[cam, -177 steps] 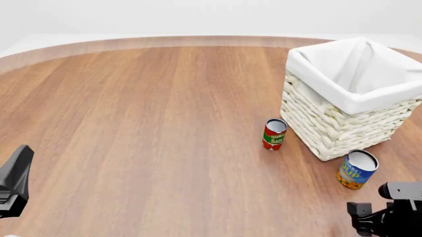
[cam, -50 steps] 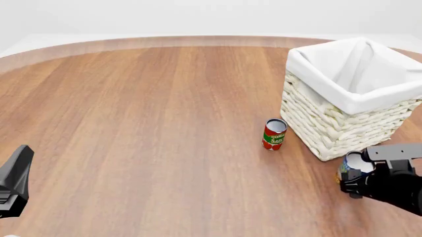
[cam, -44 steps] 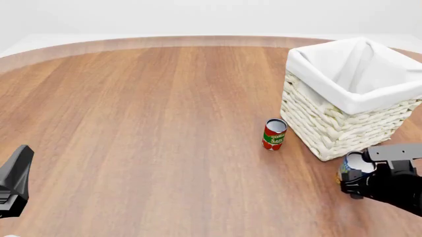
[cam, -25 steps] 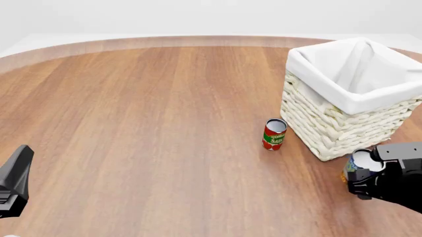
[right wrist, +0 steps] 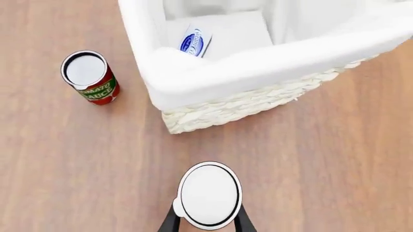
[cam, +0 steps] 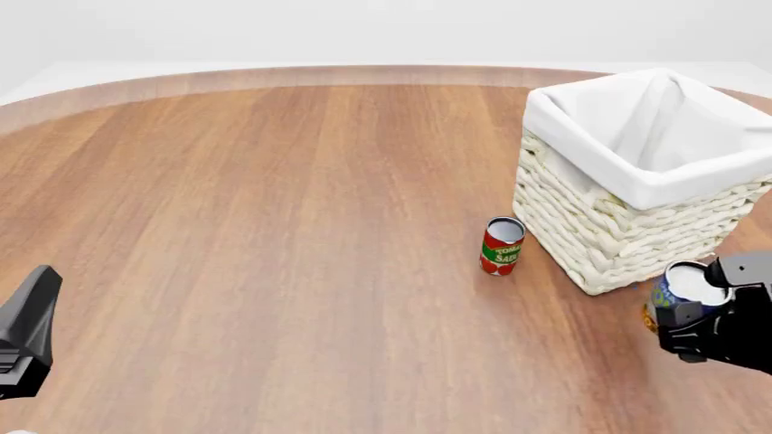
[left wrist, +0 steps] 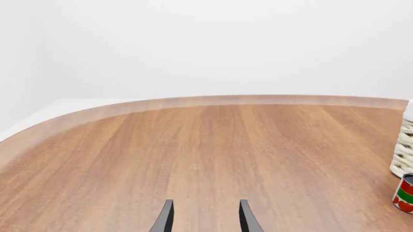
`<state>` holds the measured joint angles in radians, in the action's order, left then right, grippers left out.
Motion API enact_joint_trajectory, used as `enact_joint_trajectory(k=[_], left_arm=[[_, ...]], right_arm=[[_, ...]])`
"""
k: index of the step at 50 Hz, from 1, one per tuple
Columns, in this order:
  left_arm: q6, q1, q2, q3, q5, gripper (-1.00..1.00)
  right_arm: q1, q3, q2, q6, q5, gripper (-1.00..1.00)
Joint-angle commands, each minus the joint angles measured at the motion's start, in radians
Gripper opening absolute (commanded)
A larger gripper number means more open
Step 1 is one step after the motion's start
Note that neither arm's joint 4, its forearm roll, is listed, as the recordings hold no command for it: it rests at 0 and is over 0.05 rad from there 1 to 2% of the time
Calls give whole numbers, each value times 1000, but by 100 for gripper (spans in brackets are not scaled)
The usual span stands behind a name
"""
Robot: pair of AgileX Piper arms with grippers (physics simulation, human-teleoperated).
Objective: Pick up the alphabet soup and the cream cheese box, and put them in the basket.
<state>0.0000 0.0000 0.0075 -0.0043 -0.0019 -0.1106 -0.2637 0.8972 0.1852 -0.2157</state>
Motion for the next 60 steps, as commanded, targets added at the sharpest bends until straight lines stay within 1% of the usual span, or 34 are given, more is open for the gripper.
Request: enact_joint_trajectory(k=[1, 11, 16, 21, 30, 31, 32, 33, 36, 37, 38, 41, 56, 60], left_arm=[[0, 0, 0, 0, 0, 100], [0, 0, 0, 0, 0, 100], [0, 0, 0, 0, 0, 100], [0, 0, 0, 0, 0, 100], [0, 0, 0, 0, 0, 100], [0, 0, 0, 0, 0, 100], [0, 0, 0, 0, 0, 100], [0, 0, 0, 0, 0, 100], [0, 0, 0, 0, 0, 100], [0, 0, 0, 0, 0, 100], [0, 0, 0, 0, 0, 100], [0, 0, 0, 0, 0, 100], [0, 0, 0, 0, 0, 100], [0, 0, 0, 0, 0, 100]], right_arm=[[-5, -49, -93, -15, -115, -100], [-7, -92, -145, -15, -197, -100], [-10, -141, -177, -6, -260, -100], [-13, -173, -198, 6, -298, -100], [-10, -239, -231, 12, -370, -100], [-11, -274, -239, 13, -408, -100], [-11, -264, -238, 15, -396, -100], [-12, -285, -242, 22, -417, -100], [-13, -289, -234, 31, -409, -100], [-11, -324, -236, 29, -445, -100], [-11, -310, -232, 34, -424, -100], [-11, -315, -224, 41, -418, -100], [-1, -411, -180, 51, -430, -100], [3, -434, -168, 62, -432, -100]])
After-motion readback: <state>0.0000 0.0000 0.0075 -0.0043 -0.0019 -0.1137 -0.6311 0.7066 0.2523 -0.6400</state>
